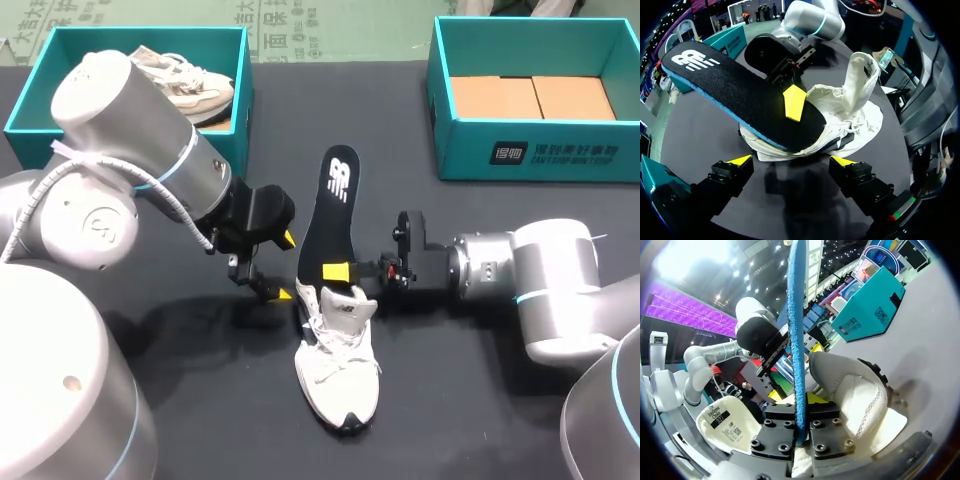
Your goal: Take the shoe out of the shoebox, open the shoe tongue, remove and reinsert the insole, then place the shoe into the shoebox
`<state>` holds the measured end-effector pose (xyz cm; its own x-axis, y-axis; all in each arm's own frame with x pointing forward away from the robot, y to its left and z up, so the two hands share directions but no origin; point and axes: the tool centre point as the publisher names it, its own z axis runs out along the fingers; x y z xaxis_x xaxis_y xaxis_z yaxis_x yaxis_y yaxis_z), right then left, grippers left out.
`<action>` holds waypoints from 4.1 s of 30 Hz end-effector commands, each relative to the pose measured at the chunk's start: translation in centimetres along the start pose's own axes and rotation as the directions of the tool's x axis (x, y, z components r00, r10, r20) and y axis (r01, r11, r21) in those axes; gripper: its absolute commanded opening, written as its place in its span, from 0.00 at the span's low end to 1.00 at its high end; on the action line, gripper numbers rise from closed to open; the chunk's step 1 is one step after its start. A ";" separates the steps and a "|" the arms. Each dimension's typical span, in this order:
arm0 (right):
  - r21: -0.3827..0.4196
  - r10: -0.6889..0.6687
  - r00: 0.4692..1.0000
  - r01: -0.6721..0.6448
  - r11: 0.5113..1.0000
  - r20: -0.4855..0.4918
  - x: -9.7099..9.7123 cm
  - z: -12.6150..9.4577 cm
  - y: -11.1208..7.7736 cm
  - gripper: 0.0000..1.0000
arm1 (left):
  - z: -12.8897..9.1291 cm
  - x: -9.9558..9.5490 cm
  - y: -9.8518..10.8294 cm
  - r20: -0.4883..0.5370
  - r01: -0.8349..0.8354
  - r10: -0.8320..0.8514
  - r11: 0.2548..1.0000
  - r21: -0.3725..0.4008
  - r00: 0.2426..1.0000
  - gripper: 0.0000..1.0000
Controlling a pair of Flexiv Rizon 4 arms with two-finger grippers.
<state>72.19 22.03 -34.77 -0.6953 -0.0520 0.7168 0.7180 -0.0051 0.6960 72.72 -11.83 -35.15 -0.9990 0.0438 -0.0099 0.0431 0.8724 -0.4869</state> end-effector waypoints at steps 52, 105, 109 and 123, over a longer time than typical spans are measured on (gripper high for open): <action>0.145 -0.066 0.995 0.055 0.988 0.075 1.5 0.9 2.6 0.32 | 0.0 0.1 0.0 0.002 0.000 0.000 1.000 -0.003 1.000 1.00; 0.109 0.106 0.988 -0.118 0.987 0.110 1.2 1.2 0.8 0.30 | 0.0 0.1 0.0 0.002 0.000 0.000 1.000 -0.003 1.000 1.00; 0.122 0.091 0.990 -0.104 0.987 0.106 1.2 1.3 1.4 0.29 | 0.0 0.1 0.0 0.002 0.000 0.000 1.000 -0.003 1.000 1.00; 0.151 0.051 0.989 -0.072 0.986 0.142 2.4 1.1 3.0 0.27 | 0.0 0.1 0.0 0.002 0.000 0.000 1.000 -0.003 1.000 1.00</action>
<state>72.80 23.32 -31.77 -0.6560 0.0776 0.7507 0.7527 0.1407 0.6432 72.72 -11.83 -35.15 -0.9990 0.0438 -0.0098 0.0430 0.8724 -0.4869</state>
